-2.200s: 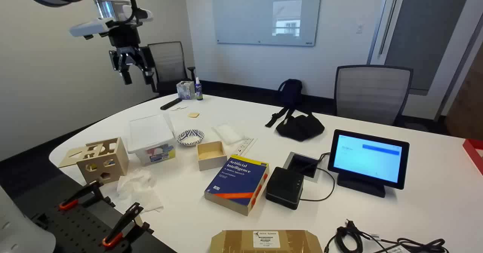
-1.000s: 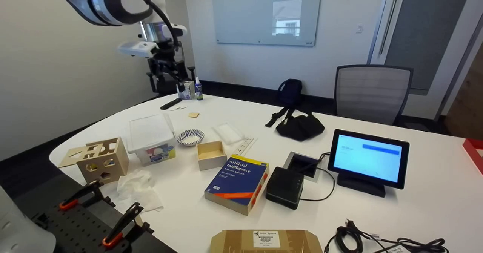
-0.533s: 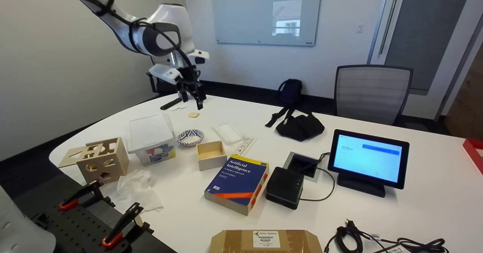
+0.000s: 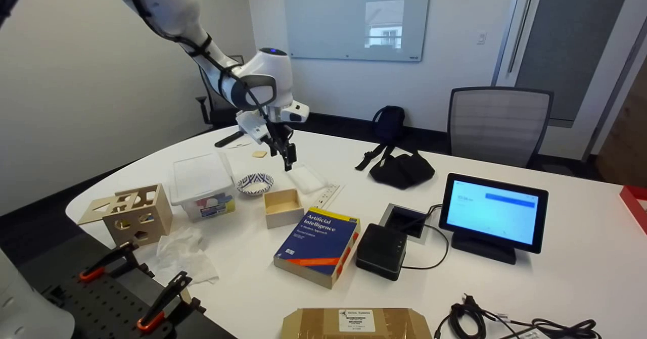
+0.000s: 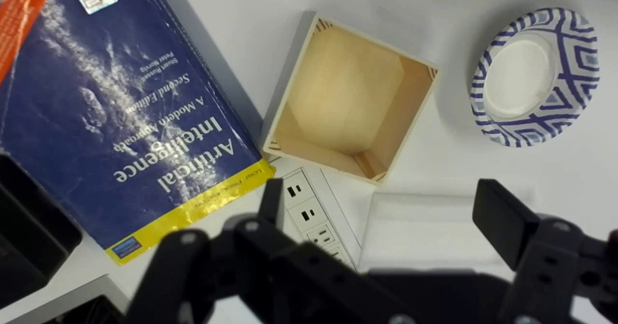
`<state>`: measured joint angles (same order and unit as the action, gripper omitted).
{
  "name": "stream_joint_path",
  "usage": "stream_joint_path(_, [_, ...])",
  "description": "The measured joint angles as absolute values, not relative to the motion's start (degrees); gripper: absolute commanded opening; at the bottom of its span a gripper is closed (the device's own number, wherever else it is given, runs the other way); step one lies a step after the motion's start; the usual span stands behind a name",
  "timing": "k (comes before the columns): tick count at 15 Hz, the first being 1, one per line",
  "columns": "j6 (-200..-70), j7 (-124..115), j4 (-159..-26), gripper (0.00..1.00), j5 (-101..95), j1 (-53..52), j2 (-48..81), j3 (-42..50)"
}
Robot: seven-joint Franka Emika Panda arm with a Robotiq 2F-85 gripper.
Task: Move the wooden box on the right forwards.
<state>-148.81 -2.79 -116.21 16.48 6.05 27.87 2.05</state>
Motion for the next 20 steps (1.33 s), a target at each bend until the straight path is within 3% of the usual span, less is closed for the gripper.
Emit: stream_joint_path(20, [-136.2,-11.8,-89.8,0.98,19.5,10.2,57.4,0.3])
